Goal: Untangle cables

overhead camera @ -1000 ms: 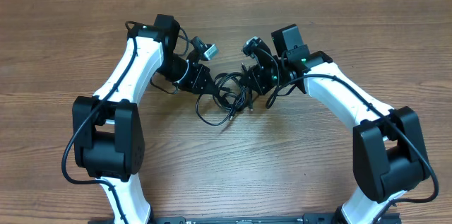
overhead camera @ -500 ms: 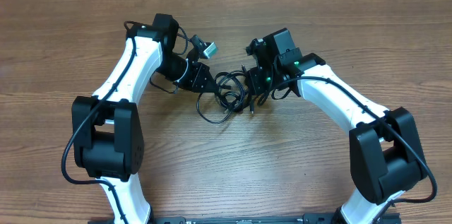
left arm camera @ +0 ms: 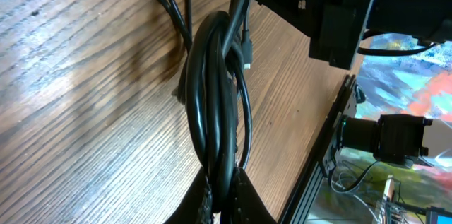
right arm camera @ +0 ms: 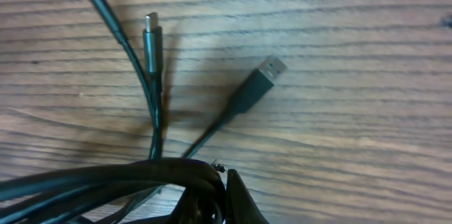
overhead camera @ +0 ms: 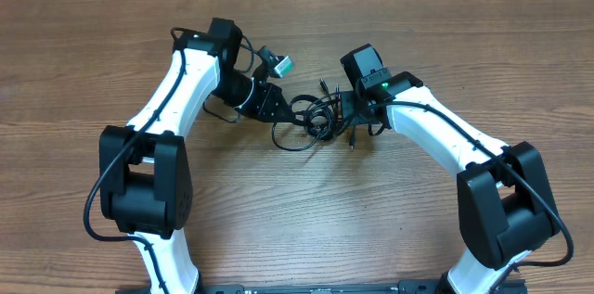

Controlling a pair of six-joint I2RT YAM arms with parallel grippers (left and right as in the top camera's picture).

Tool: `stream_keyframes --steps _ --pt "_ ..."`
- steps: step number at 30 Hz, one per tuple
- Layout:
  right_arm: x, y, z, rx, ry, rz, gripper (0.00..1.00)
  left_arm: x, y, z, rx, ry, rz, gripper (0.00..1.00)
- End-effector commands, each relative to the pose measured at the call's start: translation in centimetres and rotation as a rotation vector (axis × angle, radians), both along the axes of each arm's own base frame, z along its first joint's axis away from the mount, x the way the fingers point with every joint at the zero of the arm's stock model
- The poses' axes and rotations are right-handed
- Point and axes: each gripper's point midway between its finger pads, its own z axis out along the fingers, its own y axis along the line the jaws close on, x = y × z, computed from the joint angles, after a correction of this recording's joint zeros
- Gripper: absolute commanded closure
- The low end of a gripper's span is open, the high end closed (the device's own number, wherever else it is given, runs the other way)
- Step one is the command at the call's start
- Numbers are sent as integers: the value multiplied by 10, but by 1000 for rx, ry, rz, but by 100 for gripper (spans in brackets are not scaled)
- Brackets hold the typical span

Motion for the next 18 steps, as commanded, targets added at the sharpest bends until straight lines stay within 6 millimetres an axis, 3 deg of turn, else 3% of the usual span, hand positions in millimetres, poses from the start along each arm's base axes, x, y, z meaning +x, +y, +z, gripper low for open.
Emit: stream_keyframes --steps 1,4,12,15,18 --pt "8 -47 2 -162 -40 -135 96 0 9 -3 16 22 19 86" --pt "-2 -51 -1 -178 2 -148 96 0 14 -8 61 15 17 66" --pt "-27 -61 1 -220 108 -170 96 1 17 -11 86 17 21 43" --pt "-25 -58 13 -210 114 -186 96 -2 17 -11 85 26 20 39" --pt "-20 -47 37 -157 128 -174 96 -2 17 -11 86 31 20 39"
